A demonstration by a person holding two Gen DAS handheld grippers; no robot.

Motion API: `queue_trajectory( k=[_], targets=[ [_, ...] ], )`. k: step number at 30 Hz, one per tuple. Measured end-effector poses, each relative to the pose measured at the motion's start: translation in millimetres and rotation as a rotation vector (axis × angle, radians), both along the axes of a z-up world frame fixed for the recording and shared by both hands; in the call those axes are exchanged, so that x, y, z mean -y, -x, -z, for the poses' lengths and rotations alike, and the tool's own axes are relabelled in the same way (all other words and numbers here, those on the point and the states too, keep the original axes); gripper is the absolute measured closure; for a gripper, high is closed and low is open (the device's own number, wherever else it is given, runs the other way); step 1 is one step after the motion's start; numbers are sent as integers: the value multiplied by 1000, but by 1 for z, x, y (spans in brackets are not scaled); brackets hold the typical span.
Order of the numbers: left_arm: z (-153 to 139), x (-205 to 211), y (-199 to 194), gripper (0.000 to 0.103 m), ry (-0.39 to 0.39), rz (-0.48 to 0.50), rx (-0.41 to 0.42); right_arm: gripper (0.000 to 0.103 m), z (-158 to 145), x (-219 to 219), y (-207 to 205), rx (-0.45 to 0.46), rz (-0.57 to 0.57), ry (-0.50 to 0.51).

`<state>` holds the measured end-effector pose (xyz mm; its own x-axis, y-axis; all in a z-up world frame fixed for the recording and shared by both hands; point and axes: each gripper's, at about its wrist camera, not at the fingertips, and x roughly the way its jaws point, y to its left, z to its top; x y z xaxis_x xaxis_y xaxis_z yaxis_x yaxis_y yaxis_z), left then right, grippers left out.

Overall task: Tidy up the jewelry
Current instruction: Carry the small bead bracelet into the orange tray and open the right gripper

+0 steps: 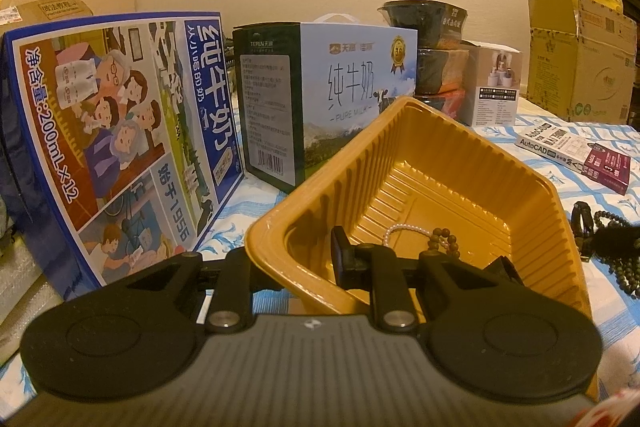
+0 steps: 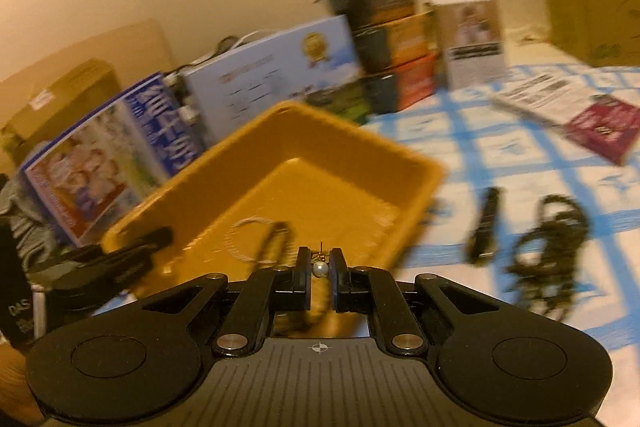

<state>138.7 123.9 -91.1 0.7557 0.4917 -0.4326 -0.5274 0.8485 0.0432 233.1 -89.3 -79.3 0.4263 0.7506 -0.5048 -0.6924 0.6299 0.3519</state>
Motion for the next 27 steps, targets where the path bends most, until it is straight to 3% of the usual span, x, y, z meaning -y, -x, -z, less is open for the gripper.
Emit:
queue_trajectory(
  k=[8, 16, 18, 20, 27],
  targets=[
    [0, -1, 0, 84, 2, 3, -1, 94, 16, -50, 9, -34, -82, 0],
    [0, -1, 0, 84, 4, 2, 0, 92, 18, -70, 5, -24, -102, -12],
    [0, -1, 0, 84, 5, 2, -1, 84, 17, -70, 4, -25, -100, -15],
    [0, 0, 1, 84, 6, 1, 0, 59, 15, -67, 5, -14, -92, -31],
    [1, 0, 1, 84, 6, 0, 0, 55, 7, -29, 12, 1, -19, -57]
  ],
)
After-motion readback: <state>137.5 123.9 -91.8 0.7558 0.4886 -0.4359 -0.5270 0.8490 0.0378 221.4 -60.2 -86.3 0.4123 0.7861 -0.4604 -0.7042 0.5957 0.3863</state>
